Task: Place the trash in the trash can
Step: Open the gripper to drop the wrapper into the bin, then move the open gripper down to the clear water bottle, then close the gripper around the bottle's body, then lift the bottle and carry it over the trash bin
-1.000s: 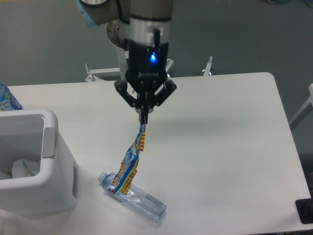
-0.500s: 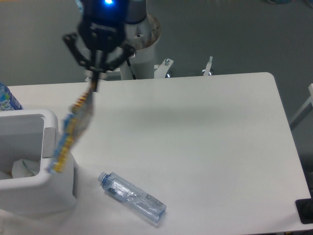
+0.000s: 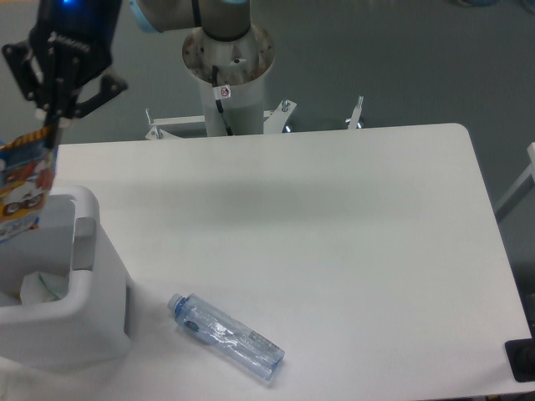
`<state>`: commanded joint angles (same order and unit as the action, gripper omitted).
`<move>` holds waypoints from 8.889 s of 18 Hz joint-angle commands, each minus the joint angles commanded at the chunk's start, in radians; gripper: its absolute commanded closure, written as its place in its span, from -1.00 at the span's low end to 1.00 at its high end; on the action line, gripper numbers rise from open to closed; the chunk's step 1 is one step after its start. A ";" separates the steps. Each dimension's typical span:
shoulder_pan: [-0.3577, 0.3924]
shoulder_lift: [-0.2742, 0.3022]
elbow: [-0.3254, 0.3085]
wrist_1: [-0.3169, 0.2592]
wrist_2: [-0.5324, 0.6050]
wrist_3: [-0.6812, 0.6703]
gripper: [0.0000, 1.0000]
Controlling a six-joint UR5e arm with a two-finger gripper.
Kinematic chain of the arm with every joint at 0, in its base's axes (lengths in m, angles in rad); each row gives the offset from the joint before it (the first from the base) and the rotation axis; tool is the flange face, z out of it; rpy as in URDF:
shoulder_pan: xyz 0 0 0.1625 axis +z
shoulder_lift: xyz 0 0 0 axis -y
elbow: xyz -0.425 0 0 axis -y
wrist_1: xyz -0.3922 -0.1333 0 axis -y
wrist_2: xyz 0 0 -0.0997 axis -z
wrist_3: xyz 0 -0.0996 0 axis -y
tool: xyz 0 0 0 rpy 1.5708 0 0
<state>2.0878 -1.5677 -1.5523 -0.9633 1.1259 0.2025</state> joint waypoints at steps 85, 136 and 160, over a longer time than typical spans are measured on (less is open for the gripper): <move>0.201 -0.795 0.274 0.002 0.440 -0.715 -1.00; 0.206 -0.419 0.242 0.187 0.460 -0.585 -0.13; 0.057 -0.287 0.317 0.291 0.456 -0.557 -0.14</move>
<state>2.1447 -1.8546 -1.2348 -0.6719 1.5815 -0.3544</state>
